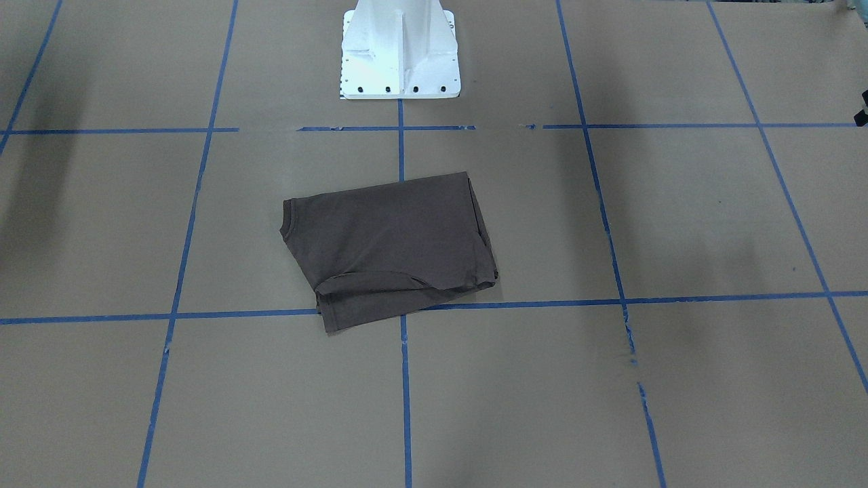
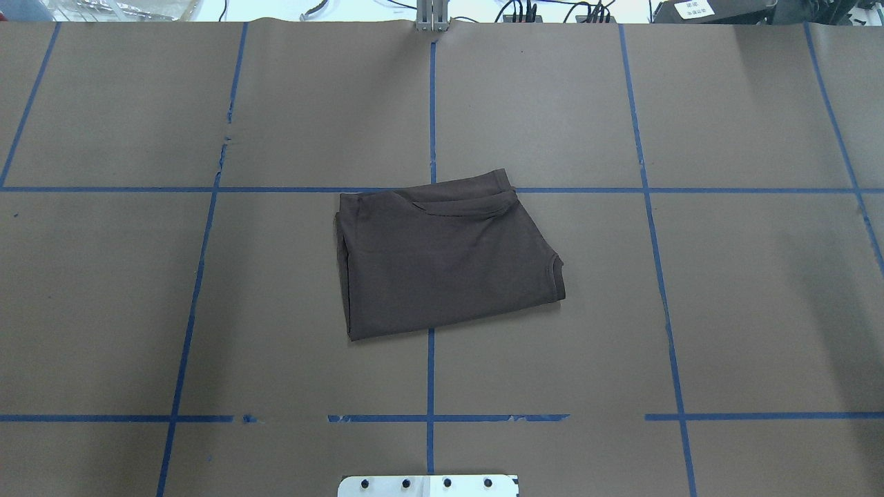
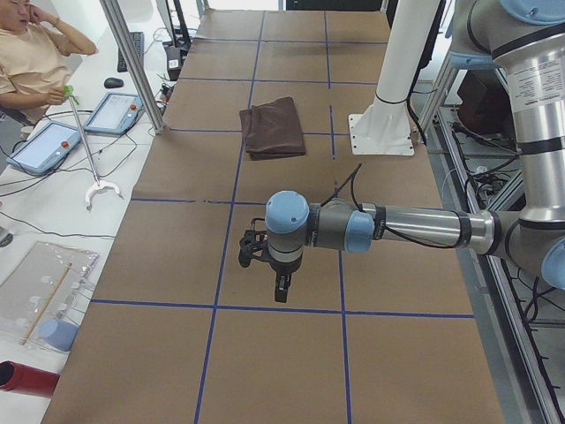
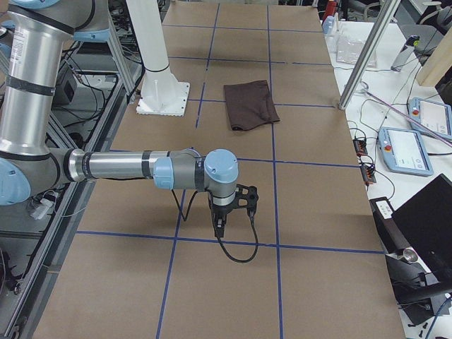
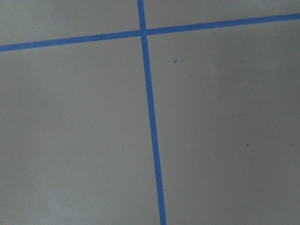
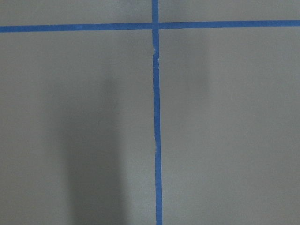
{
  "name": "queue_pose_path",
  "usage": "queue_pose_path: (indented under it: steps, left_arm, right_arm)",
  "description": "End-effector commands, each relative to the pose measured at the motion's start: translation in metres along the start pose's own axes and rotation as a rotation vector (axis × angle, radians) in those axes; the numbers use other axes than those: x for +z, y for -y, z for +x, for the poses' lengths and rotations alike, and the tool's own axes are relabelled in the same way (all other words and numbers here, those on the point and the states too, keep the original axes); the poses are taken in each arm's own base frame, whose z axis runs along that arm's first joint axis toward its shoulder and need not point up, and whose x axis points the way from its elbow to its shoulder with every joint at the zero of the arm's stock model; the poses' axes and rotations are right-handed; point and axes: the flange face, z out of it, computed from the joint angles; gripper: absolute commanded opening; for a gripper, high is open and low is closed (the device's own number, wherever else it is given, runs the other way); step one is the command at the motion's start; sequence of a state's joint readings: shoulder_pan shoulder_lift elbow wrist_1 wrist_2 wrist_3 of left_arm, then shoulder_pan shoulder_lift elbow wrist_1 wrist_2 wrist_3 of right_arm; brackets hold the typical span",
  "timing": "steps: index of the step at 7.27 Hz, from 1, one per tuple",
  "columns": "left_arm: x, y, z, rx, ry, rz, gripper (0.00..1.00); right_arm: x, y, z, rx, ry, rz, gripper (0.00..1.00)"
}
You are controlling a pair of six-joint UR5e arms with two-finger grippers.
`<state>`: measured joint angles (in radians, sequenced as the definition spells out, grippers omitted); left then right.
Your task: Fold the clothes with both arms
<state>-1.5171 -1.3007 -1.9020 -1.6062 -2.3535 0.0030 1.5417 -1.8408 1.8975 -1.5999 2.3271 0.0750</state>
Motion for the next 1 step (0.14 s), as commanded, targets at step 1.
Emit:
queue_pose_path:
  steps: [1]
  left_arm:
    - [-0.0019,0.0018,0.0020,0.003,-0.001,0.004,1.00]
  right_arm:
    - [0.0011,-0.0001,0.0009,0.002,0.001,-0.002,1.00]
